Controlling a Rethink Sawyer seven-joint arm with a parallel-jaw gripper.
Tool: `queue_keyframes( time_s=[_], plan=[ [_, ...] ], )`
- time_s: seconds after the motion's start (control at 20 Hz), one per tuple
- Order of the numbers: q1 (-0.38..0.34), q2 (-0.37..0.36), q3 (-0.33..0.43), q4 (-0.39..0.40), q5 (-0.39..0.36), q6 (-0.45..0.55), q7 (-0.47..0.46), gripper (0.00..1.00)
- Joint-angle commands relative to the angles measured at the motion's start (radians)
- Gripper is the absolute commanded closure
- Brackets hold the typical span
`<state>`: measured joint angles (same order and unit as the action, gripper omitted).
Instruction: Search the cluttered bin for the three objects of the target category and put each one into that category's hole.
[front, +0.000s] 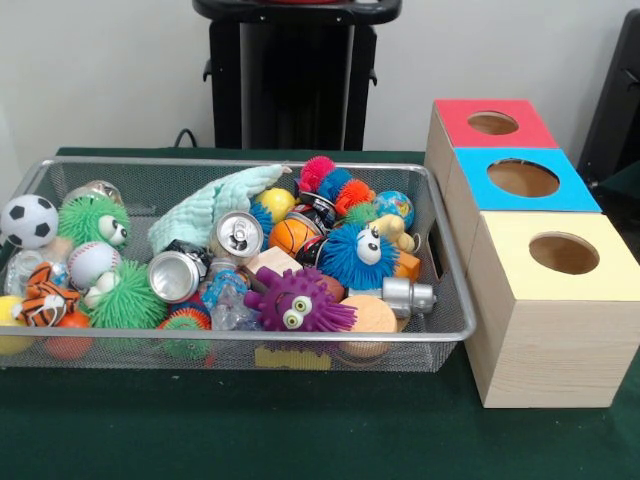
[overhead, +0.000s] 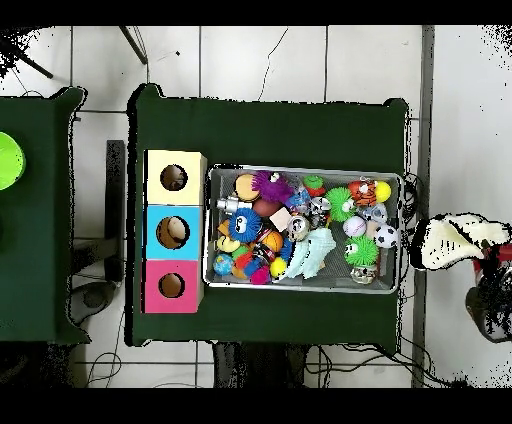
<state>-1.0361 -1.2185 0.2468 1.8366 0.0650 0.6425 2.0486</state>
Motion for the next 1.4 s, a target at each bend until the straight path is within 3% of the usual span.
queue_keyframes(
  time_s=[0.05,0.1,0.25,0.4,0.55,0.85,0.95,1.1,1.25,1.3,1.4],
  plan=[
    [0.091,-0.137,-0.04,0.115,-0.017,0.046,0.003,1.0],
    [0.072,-0.119,-0.023,0.107,0.009,0.023,-0.067,0.0],
    [0.027,-0.092,0.02,0.088,0.037,0.08,-0.171,0.0],
    [0.033,-0.109,0.008,0.07,0.024,0.025,-0.15,0.0],
    [0.03,-0.154,-0.008,0.112,0.045,0.004,-0.158,0.0],
    [0.036,-0.186,-0.033,0.115,0.046,0.081,-0.155,0.0],
    [0.042,-0.182,-0.042,0.105,0.04,0.149,-0.132,0.0],
    [0.054,-0.178,-0.062,0.067,0.005,0.333,-0.069,0.0],
    [0.061,-0.187,-0.069,0.071,0.007,0.323,-0.059,0.0],
    [0.063,-0.188,-0.071,0.078,0.018,0.309,-0.064,1.0],
    [0.061,-0.189,-0.07,0.088,0.034,0.296,-0.072,1.0]
  ],
)
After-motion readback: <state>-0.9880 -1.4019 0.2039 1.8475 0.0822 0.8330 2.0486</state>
